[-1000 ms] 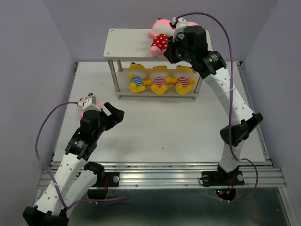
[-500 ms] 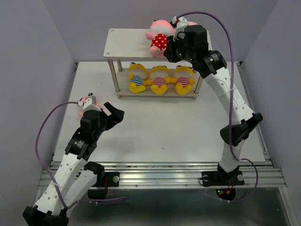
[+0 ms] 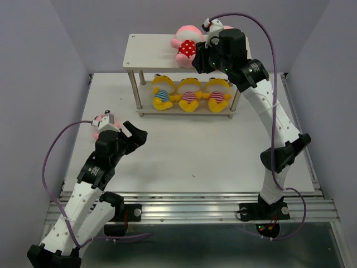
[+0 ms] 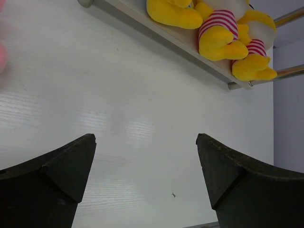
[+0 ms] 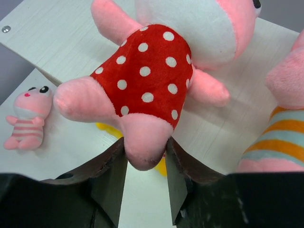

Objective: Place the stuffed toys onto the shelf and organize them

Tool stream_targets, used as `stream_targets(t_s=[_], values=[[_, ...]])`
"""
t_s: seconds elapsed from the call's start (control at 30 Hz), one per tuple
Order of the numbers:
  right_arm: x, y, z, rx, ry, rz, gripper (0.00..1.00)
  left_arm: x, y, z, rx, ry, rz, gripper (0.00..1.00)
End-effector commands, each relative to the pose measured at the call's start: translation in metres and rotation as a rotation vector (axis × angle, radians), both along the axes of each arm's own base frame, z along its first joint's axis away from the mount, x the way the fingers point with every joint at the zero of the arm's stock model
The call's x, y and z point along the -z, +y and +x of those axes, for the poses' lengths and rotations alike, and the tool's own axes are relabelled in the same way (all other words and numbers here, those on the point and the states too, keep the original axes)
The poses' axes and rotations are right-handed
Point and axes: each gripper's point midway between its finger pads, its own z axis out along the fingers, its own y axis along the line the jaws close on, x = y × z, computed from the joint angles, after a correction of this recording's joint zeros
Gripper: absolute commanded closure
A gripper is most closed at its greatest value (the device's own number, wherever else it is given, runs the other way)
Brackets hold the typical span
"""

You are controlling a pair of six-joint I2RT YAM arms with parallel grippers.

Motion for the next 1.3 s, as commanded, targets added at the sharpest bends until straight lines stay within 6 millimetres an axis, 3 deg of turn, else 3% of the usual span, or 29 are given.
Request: stream_targets(t_s=[0.0,0.13,0.57,1.03,1.17,1.27], values=[[-0.032,-0.002,-0.003,-0.017,-0.074,0.046,0.57,-0.021,0.000,0.005,0.000,-0.069,-0.007,0.01],[-0.036,-0.001,-0.006,-0.025,-0.078,0.058,0.49,-0.021,0.000,0.004,0.000,-0.071,-0.008,0.01],[-0.048,-0.006,-0.020,-0.031,-0.093,0.088,0.35,-0.021,0.000,0.004,-0.001,-0.068,-0.007,0.01],[-0.045,-0.011,-0.041,-0.067,-0.077,0.097,0.22,-0.019,0.001,0.004,-0.003,-0.059,-0.004,0.01],[-0.046,-0.011,-0.053,-0.100,-0.074,0.097,0.10,-0.017,0.002,0.003,-0.008,-0.052,-0.002,0.01],[-0.057,-0.013,-0.067,-0.129,-0.094,0.120,0.00,-0.019,0.005,0.003,-0.026,-0.050,0.000,0.01]])
